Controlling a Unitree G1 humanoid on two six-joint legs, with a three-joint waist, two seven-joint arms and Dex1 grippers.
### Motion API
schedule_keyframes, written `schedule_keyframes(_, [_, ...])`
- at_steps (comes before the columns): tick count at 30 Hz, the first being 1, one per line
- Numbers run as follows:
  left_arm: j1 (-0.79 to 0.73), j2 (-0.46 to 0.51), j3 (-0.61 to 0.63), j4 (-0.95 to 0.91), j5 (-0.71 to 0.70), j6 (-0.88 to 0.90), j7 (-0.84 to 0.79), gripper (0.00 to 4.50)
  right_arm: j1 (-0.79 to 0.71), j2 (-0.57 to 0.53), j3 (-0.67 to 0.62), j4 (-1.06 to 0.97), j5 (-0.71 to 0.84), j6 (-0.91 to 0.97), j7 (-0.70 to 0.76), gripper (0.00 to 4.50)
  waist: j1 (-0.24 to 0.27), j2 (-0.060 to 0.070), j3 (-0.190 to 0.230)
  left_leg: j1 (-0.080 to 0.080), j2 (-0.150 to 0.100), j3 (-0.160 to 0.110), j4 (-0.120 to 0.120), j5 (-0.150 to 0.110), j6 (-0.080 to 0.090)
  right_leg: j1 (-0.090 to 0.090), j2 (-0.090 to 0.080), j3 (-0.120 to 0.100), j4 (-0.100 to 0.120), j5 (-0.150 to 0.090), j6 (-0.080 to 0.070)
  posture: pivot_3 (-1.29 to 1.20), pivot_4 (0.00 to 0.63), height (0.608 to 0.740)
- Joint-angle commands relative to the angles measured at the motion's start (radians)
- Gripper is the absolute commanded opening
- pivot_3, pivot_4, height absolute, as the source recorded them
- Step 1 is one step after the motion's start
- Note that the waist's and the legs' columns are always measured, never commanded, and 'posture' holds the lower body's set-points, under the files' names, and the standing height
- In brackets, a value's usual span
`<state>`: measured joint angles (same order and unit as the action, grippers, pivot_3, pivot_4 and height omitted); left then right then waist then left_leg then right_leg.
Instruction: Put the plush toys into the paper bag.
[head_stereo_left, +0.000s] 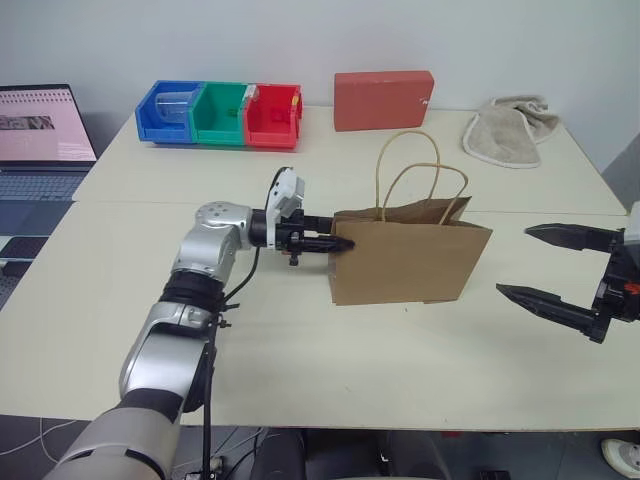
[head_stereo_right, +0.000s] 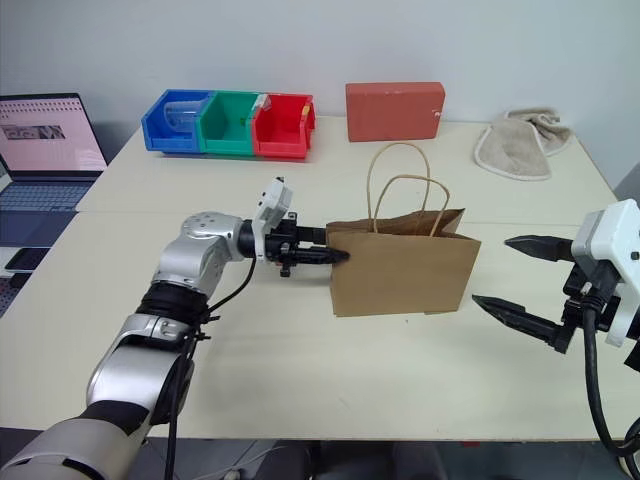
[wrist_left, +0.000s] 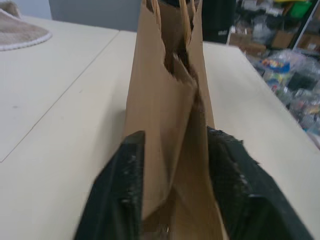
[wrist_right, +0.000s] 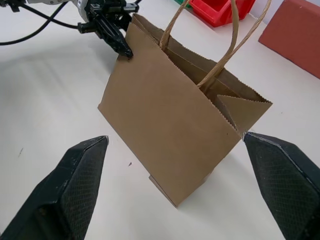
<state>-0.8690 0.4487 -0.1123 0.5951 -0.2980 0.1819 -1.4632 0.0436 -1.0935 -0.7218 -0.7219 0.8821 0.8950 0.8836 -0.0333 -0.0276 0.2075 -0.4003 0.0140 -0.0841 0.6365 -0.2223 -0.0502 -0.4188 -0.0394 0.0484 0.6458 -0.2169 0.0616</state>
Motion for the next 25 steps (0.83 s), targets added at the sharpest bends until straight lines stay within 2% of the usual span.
schedule_keyframes(1, [0.036, 0.068, 0.007, -0.089, 0.028, -0.017, 0.007, 3.15, -0.041, -0.042, 0.042, 0.057, -0.043, -0.066, 0.039, 4.5, 0.0, 0.0, 0.0, 0.0, 0.0, 0.0, 0.0, 0.0, 0.0, 0.0, 0.0, 0.0, 0.0, 0.0, 0.0, 0.0, 0.15, 0.74])
schedule_keyframes(3, [0.063, 0.112, 0.026, -0.125, 0.039, -0.003, 0.041, 3.15, -0.081, -0.066, 0.08, 0.11, -0.064, -0.103, 0.07, 4.5, 0.0, 0.0, 0.0, 0.0, 0.0, 0.0, 0.0, 0.0, 0.0, 0.0, 0.0, 0.0, 0.0, 0.0, 0.0, 0.0, 0.15, 0.74])
schedule_keyframes(6, [0.137, 0.217, 0.032, -0.238, 0.1, 0.035, 0.127, 3.15, -0.157, -0.1, 0.194, 0.226, -0.208, -0.263, 0.095, 4.5, -0.001, 0.0, 0.0, 0.0, 0.0, 0.001, 0.0, 0.0, 0.0, 0.0, 0.0, 0.0, 0.0, 0.0, 0.0, 0.0, 0.15, 0.74])
schedule_keyframes(8, [0.209, 0.289, 0.066, -0.354, 0.082, 0.08, 0.144, 3.15, -0.209, -0.118, 0.243, 0.292, -0.218, -0.298, 0.149, 4.5, -0.002, 0.0, 0.0, 0.0, 0.001, 0.001, 0.0, 0.0, 0.0, -0.001, 0.0, 0.0, 0.0, 0.0, 0.0, 0.0, 0.15, 0.74])
schedule_keyframes(14, [0.416, 0.492, 0.291, -0.645, -0.042, 0.246, 0.193, 3.15, -0.246, -0.211, 0.264, 0.497, -0.276, -0.388, 0.36, 4.5, 0.004, 0.0, 0.0, 0.0, 0.001, 0.001, -0.003, 0.0, 0.0, -0.002, 0.0, -0.001, 0.0, -0.001, -0.002, 0.0, 0.15, 0.74])
schedule_keyframes(20, [0.487, 0.548, 0.4, -0.708, -0.106, 0.314, 0.235, 3.15, -0.261, -0.241, 0.237, 0.553, -0.28, -0.402, 0.438, 4.5, 0.004, 0.001, 0.0, 0.002, 0.001, 0.003, -0.002, 0.0, 0.0, -0.001, -0.001, 0.0, 0.0, -0.004, -0.007, 0.0, 0.15, 0.74])
schedule_keyframes(25, [0.471, 0.55, 0.377, -0.674, -0.131, 0.315, 0.224, 3.15, -0.28, -0.228, 0.261, 0.539, -0.286, -0.403, 0.431, 4.5, 0.001, 0.001, 0.0, 0.002, 0.002, 0.004, -0.001, 0.0, 0.0, -0.001, -0.001, -0.001, 0.0, -0.004, -0.007, 0.0, 0.15, 0.74])
